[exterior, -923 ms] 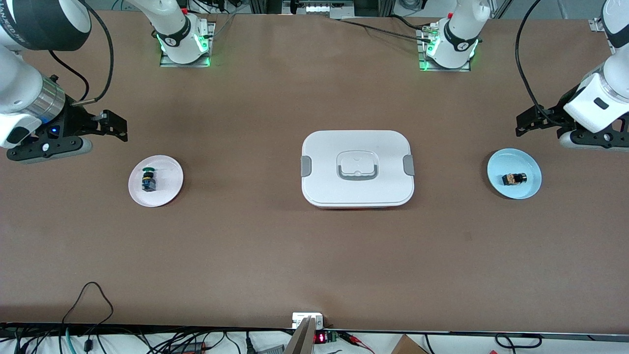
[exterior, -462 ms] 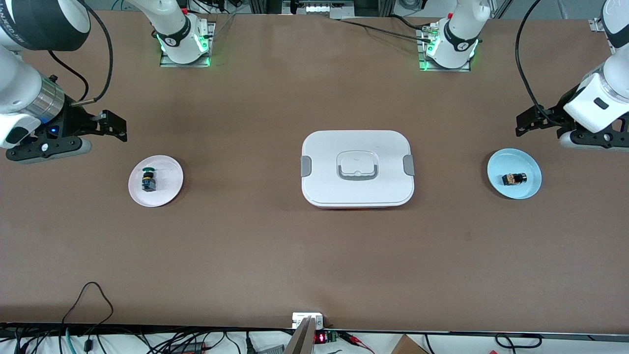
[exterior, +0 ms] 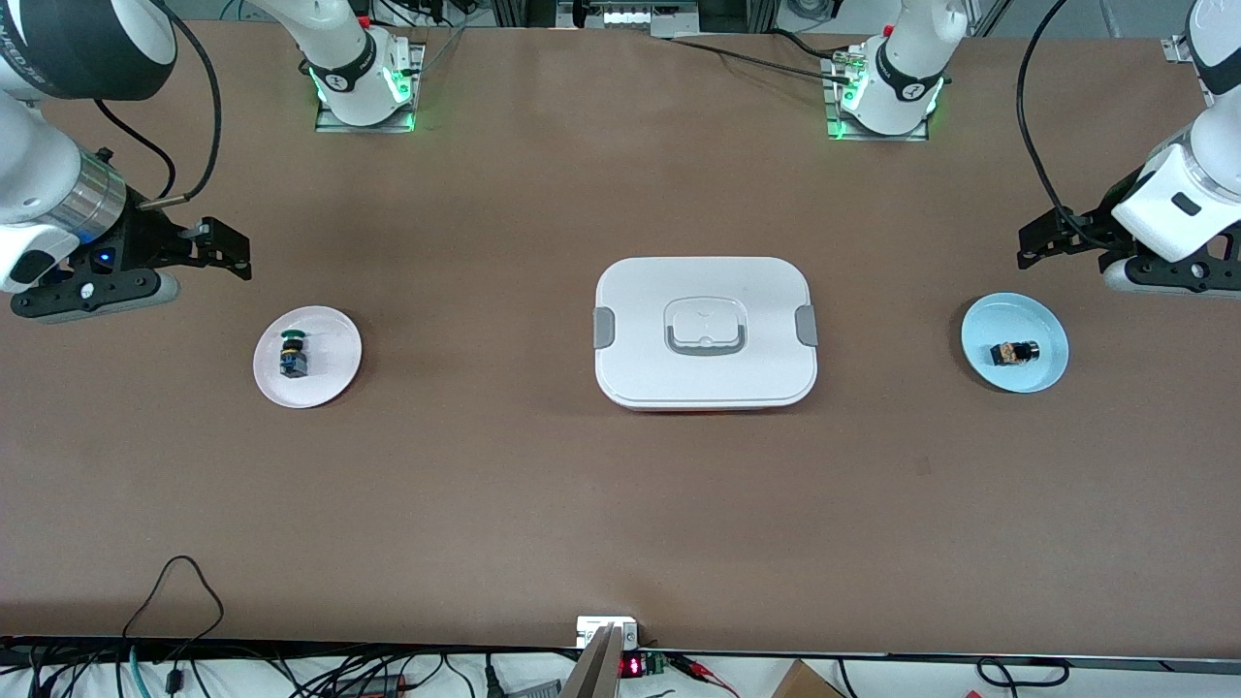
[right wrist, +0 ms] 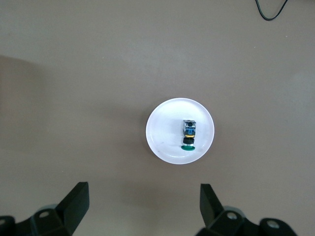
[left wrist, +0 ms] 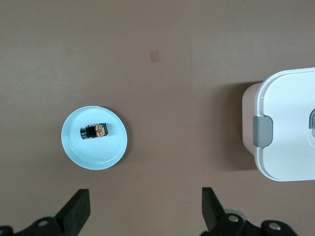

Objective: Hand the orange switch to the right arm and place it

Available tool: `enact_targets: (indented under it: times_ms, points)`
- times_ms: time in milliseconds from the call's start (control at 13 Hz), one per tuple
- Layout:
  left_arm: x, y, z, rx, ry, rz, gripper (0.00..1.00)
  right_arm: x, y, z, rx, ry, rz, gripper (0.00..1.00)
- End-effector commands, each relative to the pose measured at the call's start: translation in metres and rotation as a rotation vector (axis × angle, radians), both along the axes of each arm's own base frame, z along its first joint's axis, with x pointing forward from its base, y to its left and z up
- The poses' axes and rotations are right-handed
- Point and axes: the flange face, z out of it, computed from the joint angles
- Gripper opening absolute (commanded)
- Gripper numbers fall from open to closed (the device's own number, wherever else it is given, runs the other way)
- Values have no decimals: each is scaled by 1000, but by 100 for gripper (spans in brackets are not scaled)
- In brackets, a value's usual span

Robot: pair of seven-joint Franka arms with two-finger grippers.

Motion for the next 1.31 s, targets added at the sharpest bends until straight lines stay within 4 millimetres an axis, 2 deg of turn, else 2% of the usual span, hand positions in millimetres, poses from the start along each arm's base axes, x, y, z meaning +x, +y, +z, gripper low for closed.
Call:
enact_targets:
  times_ms: [0,462,923,1231]
  points:
    - [2,-1,3,15,-2,4,100,-2,-2,5,23,-12,-8,100]
    - [12,1,-1,13,8,9,100,-1,-2,6,23,-13,-7,100]
    - [14,3,0,7,7,12,100,-1,-1,6,23,-13,-6,100]
    - [17,5,-8,4,19,6,100,-1,-1,6,24,-15,-4,100]
